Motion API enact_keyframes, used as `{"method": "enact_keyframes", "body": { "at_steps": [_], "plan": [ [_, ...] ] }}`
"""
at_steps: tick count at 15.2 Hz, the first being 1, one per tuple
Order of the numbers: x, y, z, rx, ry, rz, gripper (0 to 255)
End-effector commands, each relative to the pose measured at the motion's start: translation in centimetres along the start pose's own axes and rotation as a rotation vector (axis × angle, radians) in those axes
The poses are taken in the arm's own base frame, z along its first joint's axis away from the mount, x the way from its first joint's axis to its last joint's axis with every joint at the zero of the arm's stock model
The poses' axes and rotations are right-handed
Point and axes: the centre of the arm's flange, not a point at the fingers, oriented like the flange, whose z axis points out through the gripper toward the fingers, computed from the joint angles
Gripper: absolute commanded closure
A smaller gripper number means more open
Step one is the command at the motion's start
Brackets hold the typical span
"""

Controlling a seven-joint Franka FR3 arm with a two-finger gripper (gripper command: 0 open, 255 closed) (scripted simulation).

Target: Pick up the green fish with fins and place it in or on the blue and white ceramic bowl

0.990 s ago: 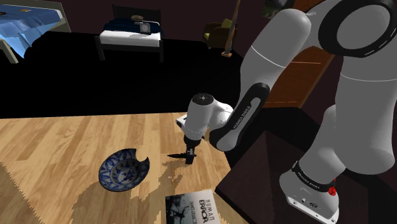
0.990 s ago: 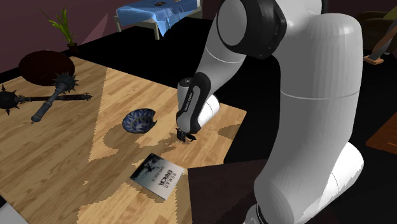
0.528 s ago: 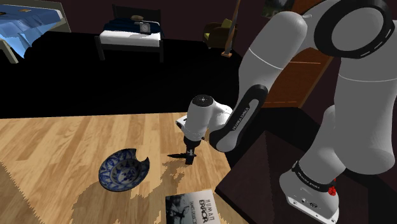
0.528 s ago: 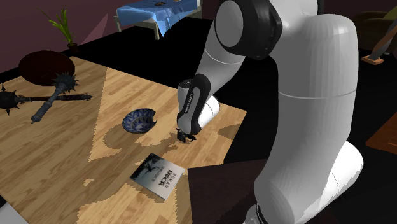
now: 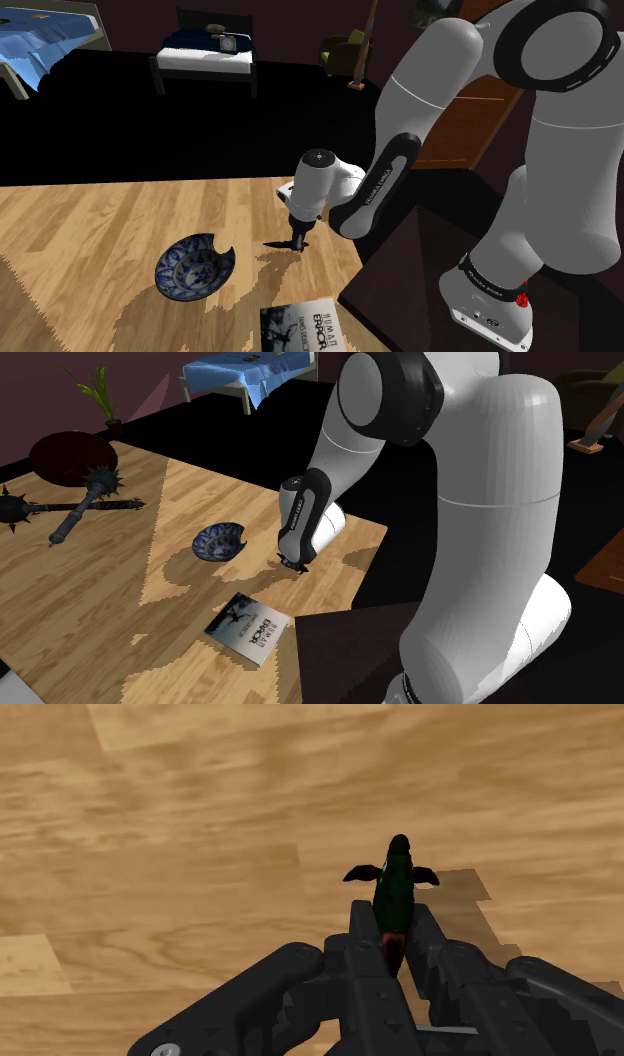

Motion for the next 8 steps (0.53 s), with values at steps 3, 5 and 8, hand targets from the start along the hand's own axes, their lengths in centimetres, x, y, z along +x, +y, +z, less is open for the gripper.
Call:
{"method": "enact_keyframes", "body": {
  "at_steps": [3, 5, 8],
  "plan": [
    [0.0, 0.0, 0.0, 0.0, 0.0, 0.0, 255],
    [0.1, 0.1, -1.0, 0.0, 0.0, 0.0, 255],
    [0.2, 0.2, -2.6, 0.0, 0.0, 0.0, 255]
  ]
}}
